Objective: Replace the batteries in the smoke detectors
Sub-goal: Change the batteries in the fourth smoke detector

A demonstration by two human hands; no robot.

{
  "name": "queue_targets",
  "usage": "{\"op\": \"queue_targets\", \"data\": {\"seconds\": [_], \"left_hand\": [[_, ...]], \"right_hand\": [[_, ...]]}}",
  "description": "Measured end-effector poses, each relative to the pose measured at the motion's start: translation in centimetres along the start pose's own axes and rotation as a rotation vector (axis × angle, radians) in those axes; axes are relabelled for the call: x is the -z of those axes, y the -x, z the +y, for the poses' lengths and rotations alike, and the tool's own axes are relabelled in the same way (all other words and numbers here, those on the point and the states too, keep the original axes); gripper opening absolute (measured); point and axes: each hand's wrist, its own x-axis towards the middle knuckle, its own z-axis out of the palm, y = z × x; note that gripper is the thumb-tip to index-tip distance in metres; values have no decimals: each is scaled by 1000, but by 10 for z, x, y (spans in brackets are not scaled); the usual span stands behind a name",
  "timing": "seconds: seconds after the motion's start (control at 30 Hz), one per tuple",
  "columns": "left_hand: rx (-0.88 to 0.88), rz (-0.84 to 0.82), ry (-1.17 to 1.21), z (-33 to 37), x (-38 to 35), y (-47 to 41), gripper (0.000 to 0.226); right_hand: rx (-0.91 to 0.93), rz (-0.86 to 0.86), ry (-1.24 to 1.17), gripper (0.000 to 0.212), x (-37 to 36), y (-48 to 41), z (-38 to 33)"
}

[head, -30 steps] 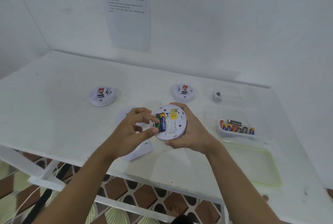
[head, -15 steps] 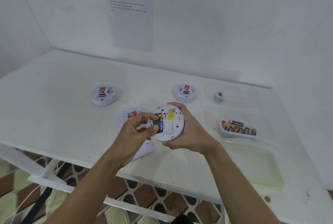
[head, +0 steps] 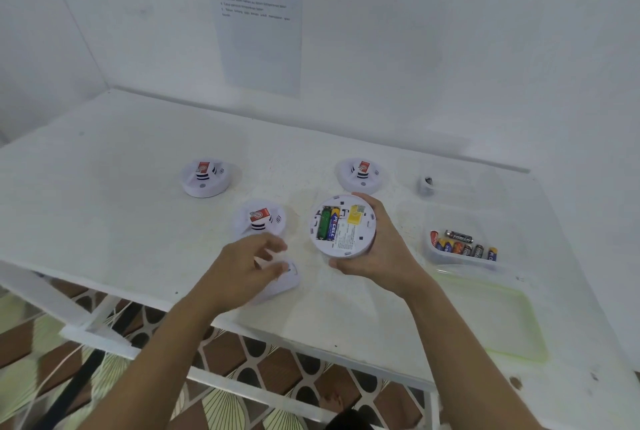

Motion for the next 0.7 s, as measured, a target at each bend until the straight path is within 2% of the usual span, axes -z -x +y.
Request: {"op": "queue_targets", "data": {"seconds": [0.07, 0.13, 0.23, 0.37, 0.5, 0.7], "left_hand": [[23, -99, -197, -3, -8, 1, 39], [35, -79, -301, -5, -16, 1, 52], [34, -25, -318, -6, -21, -1, 55], [86, -12, -248, -6, -18, -4, 60], [44, -20, -190, -5, -12, -4, 63], [-102, 182, 162, 16, 8, -2, 68]], "right_hand": [[-7, 14, -5, 96, 0, 1, 3], [-18, 17, -6, 96, -1, 2, 5], [-28, 13, -1, 97, -3, 4, 8], [-38, -6, -11, 96, -5, 6, 9], [-55, -21, 11, 97, -5, 6, 10], [-60, -79, 20, 97, -4, 5, 7]]}}
